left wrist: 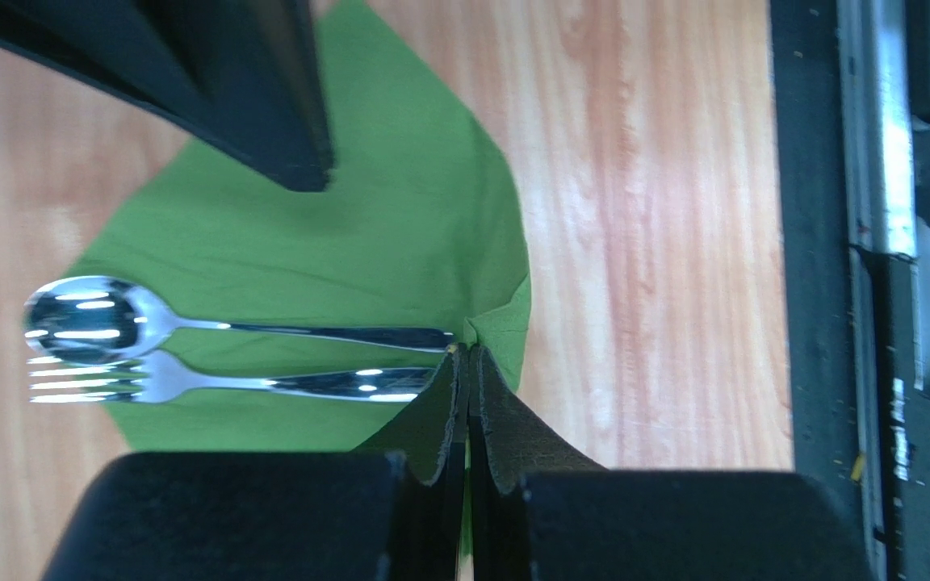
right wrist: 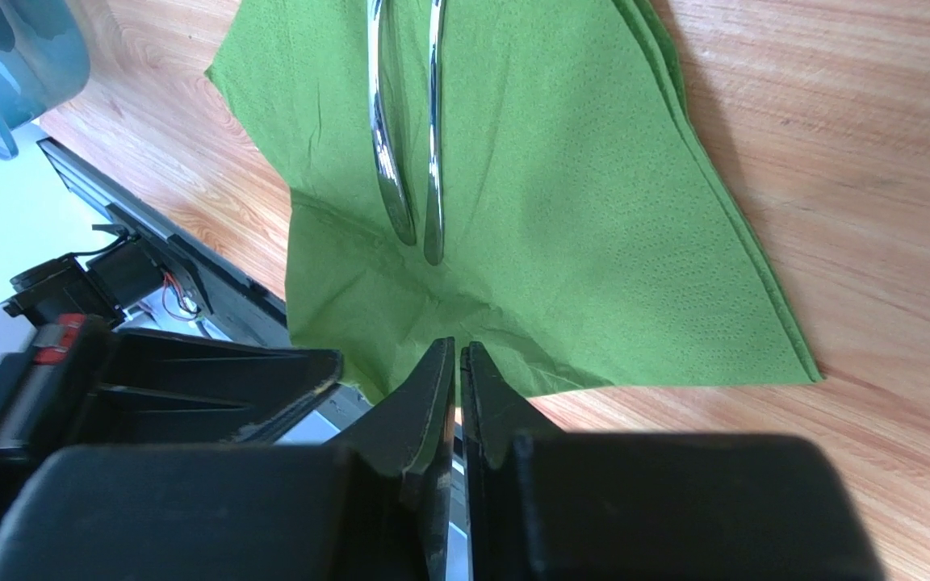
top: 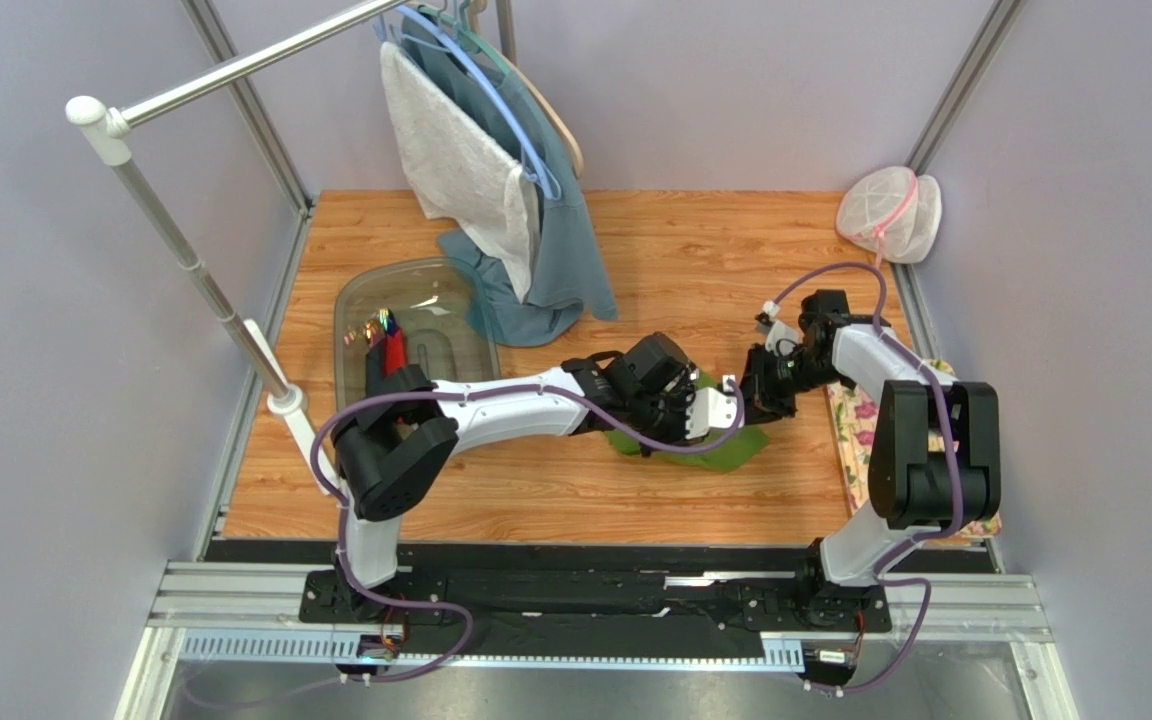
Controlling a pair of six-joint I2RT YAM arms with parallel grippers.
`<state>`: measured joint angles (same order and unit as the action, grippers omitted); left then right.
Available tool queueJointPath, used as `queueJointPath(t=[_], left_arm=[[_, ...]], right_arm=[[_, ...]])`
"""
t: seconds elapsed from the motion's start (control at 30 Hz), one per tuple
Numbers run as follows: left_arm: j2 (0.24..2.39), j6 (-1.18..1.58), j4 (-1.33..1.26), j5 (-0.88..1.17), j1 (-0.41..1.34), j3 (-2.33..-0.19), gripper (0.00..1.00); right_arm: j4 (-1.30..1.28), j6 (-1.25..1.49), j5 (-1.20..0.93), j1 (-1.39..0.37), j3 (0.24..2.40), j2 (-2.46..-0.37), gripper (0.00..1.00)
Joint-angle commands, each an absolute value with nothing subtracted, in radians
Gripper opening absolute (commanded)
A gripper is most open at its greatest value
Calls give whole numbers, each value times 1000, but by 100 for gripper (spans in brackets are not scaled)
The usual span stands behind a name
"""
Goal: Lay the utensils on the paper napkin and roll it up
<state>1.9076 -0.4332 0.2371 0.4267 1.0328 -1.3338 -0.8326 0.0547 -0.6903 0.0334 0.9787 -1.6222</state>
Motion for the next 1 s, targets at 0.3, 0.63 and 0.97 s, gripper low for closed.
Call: queueJointPath(t=[0.3, 0.63, 0.97], left_arm=[[1994, -457, 169, 362, 986, -1420, 0], [2046, -454, 126, 313, 980, -1451, 0], [2051, -439, 107, 333, 980, -1462, 2]], right_arm=[[-853, 71, -758, 31, 925, -1569, 11], [-838, 83, -767, 14, 923, -1638, 11], [-801, 107, -723, -26, 930, -1678, 19]])
